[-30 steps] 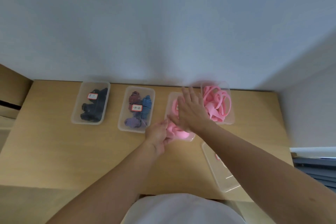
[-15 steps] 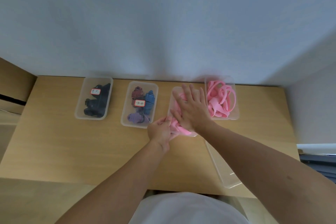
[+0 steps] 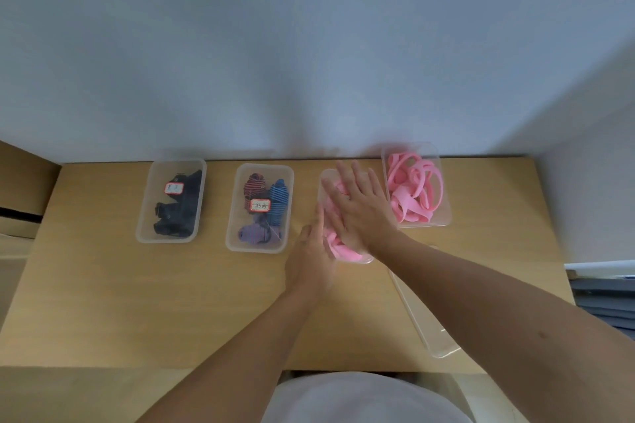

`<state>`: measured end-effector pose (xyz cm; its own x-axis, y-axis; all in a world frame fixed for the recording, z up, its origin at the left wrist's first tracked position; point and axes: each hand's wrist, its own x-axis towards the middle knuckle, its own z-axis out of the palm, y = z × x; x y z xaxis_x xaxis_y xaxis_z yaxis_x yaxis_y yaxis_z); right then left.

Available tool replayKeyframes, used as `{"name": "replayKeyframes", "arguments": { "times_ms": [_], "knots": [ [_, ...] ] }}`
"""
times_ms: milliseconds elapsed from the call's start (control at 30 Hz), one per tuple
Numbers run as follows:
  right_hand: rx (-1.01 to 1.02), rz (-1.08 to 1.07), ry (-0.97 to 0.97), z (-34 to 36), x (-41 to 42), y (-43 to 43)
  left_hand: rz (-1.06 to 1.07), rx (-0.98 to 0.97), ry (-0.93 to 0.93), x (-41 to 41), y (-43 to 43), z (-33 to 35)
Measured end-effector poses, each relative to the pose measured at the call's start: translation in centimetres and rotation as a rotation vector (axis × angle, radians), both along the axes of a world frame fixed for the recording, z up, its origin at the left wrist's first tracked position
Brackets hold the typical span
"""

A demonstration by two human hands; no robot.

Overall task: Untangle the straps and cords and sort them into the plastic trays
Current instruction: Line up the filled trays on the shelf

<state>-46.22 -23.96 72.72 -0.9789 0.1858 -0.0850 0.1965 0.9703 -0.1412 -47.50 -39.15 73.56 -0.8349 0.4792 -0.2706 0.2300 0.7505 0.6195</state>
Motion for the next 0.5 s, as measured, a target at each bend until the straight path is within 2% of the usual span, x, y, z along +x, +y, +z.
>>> {"name": "replayKeyframes", "arguments": {
  "times_ms": [100,333,500],
  "knots": [
    [-0.032,-0.001,0.000,-0.1,0.3,0.0,0.003,-0.038,0.009,0.3,-0.2,0.1],
    [-0.128,-0.250,0.087,-0.6,2.1,-2.0,0.011,-0.147,-0.024,0.5,0.1,0.7],
    [-0.132,-0.140,0.021,-1.4,4.3,-2.8,-0.064,-0.134,-0.007,0.2,-0.2,0.5]
  ]
}}
